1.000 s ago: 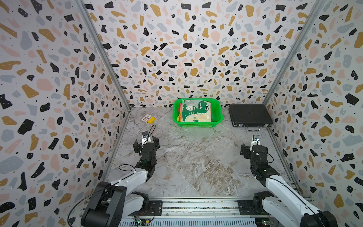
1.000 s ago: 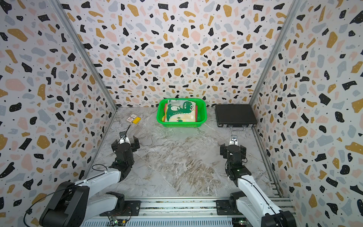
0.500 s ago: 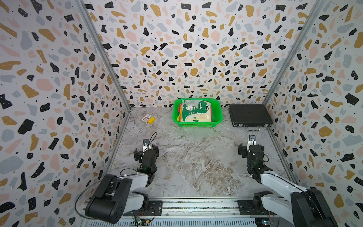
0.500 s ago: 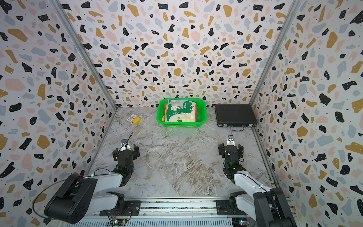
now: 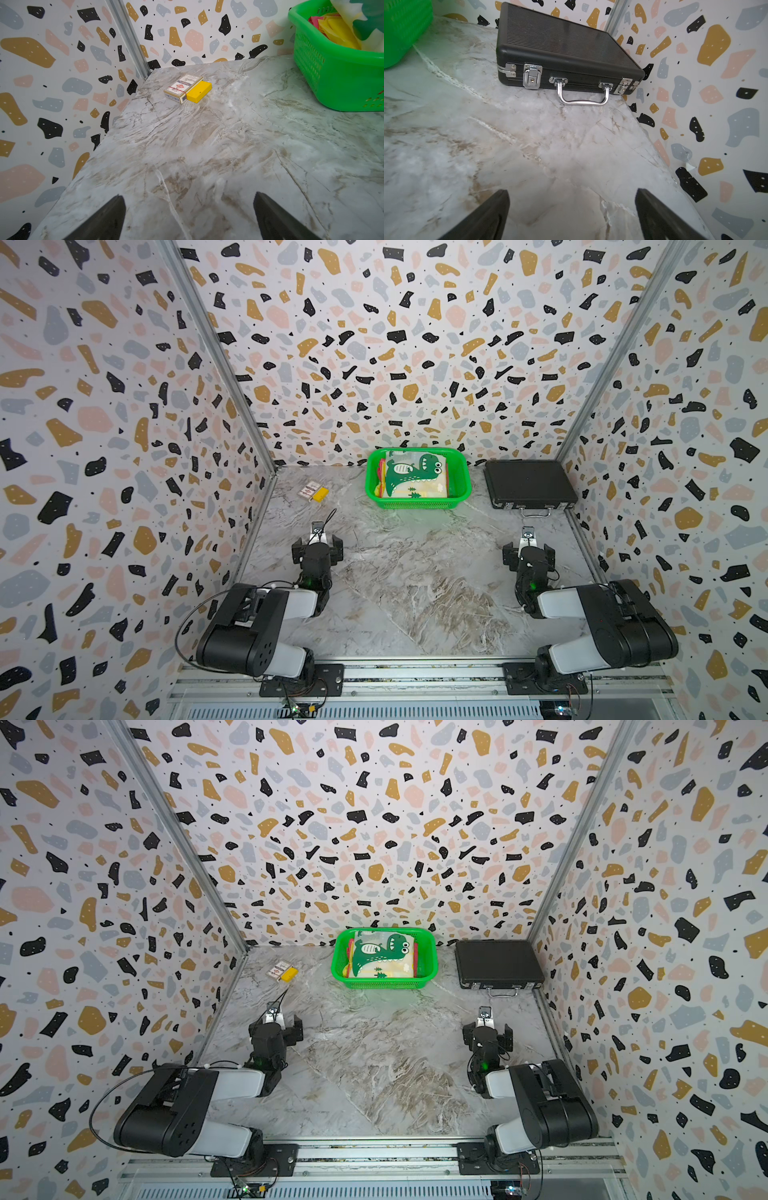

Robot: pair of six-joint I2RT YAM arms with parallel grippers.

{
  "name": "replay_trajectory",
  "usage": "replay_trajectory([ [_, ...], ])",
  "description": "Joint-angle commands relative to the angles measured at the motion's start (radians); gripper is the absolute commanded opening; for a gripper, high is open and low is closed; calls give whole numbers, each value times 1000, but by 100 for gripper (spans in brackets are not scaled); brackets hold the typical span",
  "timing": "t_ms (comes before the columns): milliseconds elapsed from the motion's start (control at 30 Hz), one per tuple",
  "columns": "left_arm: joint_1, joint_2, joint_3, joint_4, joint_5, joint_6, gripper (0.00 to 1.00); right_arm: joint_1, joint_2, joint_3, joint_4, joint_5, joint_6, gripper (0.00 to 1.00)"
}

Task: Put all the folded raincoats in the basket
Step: Reset both arms

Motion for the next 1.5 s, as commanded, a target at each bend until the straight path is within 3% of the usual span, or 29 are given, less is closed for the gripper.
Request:
replay_trajectory([
  [0, 5, -7, 15, 1, 31, 1, 100, -9, 1, 28, 64, -40, -17, 100],
  [67, 5, -8, 13, 0, 32, 1, 100, -48, -10, 36, 6, -120, 16, 100],
  [133, 5, -9, 11, 3, 80, 19, 100, -77, 103, 26, 175, -158, 13, 100],
  [200, 9, -11, 13, -1, 99, 21, 100, -83, 20, 81, -83, -189, 45, 100],
  [233, 9, -12, 15, -6, 101, 21, 100, -97, 65, 73, 17, -221, 31, 100],
  [267, 11, -10, 15, -5, 103, 20, 100, -95, 79, 63, 63, -208, 24, 100],
  [333, 11, -12, 15, -6, 103, 21, 100, -100, 39, 80, -47, -197, 53, 100],
  [367, 12, -13, 13, -3, 101, 20, 100, -98, 75, 63, 56, -196, 34, 100],
  [433, 11, -13, 11, -2, 99, 21, 100, -99, 33, 73, -42, -194, 52, 100],
  [500, 11, -16, 7, 5, 96, 20, 100, -98, 71, 59, 56, -193, 34, 100],
  [700, 12, -12, 13, -5, 97, 19, 100, -97, 43, 85, -47, -201, 46, 100],
  [1467, 12, -12, 13, -5, 96, 19, 99, -97, 57, 87, -23, -200, 40, 100],
])
